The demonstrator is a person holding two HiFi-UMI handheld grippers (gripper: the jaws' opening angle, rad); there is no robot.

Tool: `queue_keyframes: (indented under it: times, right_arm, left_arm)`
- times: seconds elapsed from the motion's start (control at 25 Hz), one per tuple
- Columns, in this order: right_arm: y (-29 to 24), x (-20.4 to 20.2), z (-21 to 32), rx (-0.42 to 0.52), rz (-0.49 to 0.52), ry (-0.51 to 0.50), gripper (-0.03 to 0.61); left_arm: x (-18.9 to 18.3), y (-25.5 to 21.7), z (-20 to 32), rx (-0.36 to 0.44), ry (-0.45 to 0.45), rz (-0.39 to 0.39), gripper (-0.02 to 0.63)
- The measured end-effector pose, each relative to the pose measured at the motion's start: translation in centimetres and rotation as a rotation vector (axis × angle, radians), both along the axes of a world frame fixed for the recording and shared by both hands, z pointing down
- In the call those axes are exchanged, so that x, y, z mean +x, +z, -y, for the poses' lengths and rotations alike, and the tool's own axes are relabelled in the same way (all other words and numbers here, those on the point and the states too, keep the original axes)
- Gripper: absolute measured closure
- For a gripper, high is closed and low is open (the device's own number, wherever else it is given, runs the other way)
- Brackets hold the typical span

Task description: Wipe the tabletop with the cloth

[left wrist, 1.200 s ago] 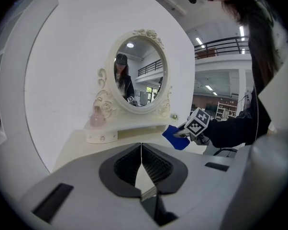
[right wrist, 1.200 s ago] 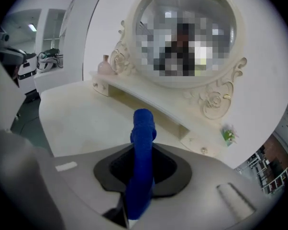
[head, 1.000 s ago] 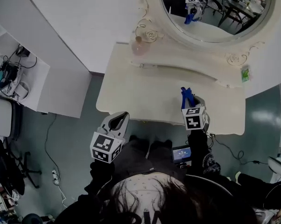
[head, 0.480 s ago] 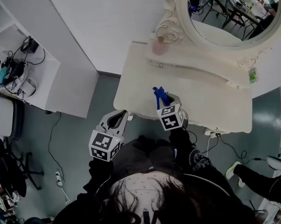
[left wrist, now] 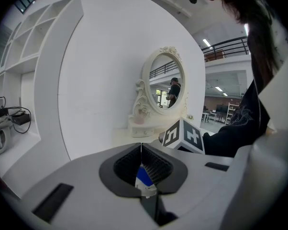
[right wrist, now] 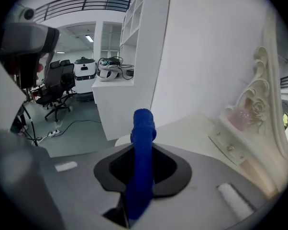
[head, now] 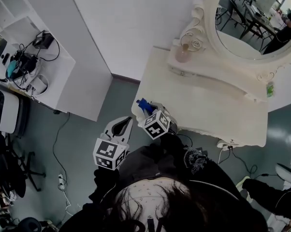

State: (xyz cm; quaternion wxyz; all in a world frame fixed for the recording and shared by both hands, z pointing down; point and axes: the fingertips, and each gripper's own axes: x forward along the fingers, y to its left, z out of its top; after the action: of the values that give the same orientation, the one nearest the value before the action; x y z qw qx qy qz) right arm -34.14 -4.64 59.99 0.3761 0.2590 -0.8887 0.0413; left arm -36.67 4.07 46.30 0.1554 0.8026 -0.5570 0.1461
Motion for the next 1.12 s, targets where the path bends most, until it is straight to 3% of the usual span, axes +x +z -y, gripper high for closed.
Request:
queue_keyframes:
  times: [0.16,0.32,0.44,0.76,1.12]
  right_arm:
    - [1.7,-1.5,-0.3,-0.018,-0.033,-0.046,0.505]
    - [5.5,0.1,-0.2,-0.044,-0.148,-0.062,0.506]
    - [6.3,1.2,-0.2,-0.039,-0.14,-0.066,0.506]
    - [6.2,3.9,0.7,0.058,-0.198,-0.066,0.506]
    - [6.3,10.8,2.5,0.075,-0.214,0.032,0.506]
  left_arm:
    - [-1.3,-0.3,-0.4,0.0,-0.034,0.0,0.612]
    - [-2.4,-0.3,-0.3,0.007,-0.058,-0.012,0.612]
    - [-2.3,-0.2,0.2,0.006,-0.055,-0.018,0.612]
    - [1.1,0.4,1.8,-0.009,0.033,-0.009,0.612]
    - [5.4,0.4,4.0,-0.014,0.08,-0.005,0.612]
